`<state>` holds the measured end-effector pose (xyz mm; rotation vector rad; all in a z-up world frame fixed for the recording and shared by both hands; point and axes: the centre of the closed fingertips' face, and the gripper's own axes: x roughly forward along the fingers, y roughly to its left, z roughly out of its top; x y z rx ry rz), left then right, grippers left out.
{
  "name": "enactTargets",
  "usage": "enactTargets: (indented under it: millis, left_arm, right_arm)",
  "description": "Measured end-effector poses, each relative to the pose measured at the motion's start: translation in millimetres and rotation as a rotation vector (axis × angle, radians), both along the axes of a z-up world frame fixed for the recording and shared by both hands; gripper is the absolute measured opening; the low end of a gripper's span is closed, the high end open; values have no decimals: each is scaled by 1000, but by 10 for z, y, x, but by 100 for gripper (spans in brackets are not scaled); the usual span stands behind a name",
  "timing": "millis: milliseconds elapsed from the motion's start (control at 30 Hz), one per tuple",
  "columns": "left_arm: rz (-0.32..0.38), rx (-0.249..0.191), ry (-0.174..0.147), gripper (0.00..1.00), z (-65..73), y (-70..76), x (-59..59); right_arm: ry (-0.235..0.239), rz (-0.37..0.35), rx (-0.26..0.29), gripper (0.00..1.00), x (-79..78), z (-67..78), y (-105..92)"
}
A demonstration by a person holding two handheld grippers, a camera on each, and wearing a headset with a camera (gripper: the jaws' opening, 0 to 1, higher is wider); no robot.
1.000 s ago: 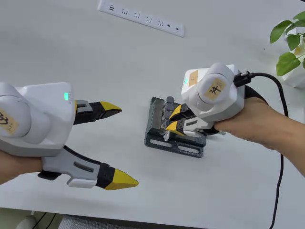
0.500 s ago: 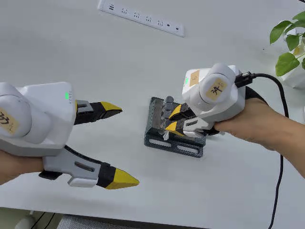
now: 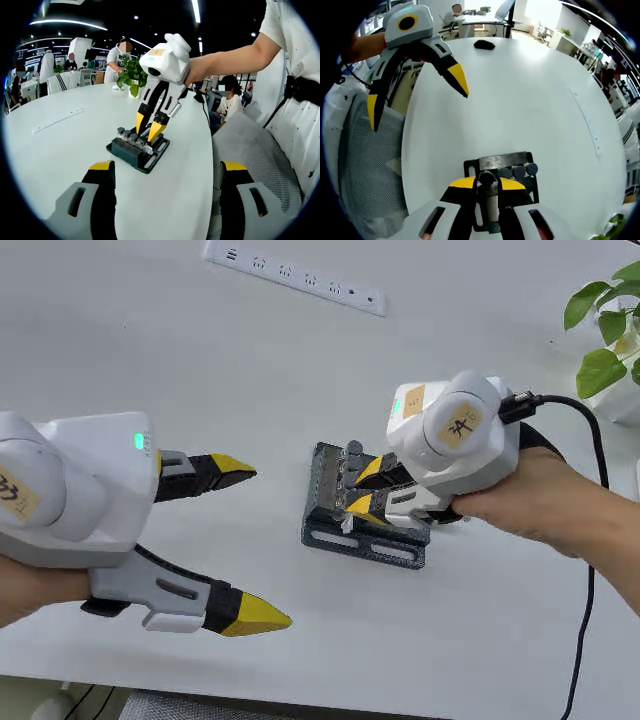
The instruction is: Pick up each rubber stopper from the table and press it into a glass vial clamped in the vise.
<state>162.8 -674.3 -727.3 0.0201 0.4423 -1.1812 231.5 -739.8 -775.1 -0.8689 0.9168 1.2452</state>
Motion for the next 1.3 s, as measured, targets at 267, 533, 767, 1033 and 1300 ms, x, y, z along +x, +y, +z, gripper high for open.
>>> enactTargets:
  millis: [267, 533, 767, 1033, 1300]
  left_arm:
    - [-1, 4, 0, 85, -6, 5, -4]
    - [-5, 3, -3, 85, 11, -15, -6]
    - [-7, 6, -2, 85, 6, -12, -1]
    - [-6, 6, 1, 85, -1, -4, 5]
    - [-1, 2, 4, 85, -3, 7, 8]
  right_arm:
    - [0, -34, 48, 4, 21, 106, -24]
    - [11, -37, 71, 0, 21, 144, 4]
    - [36, -16, 50, 1, -25, 39, 6]
    - [37, -16, 47, 0, -3, 6, 22]
    - [42, -8, 36, 1, -8, -41, 27]
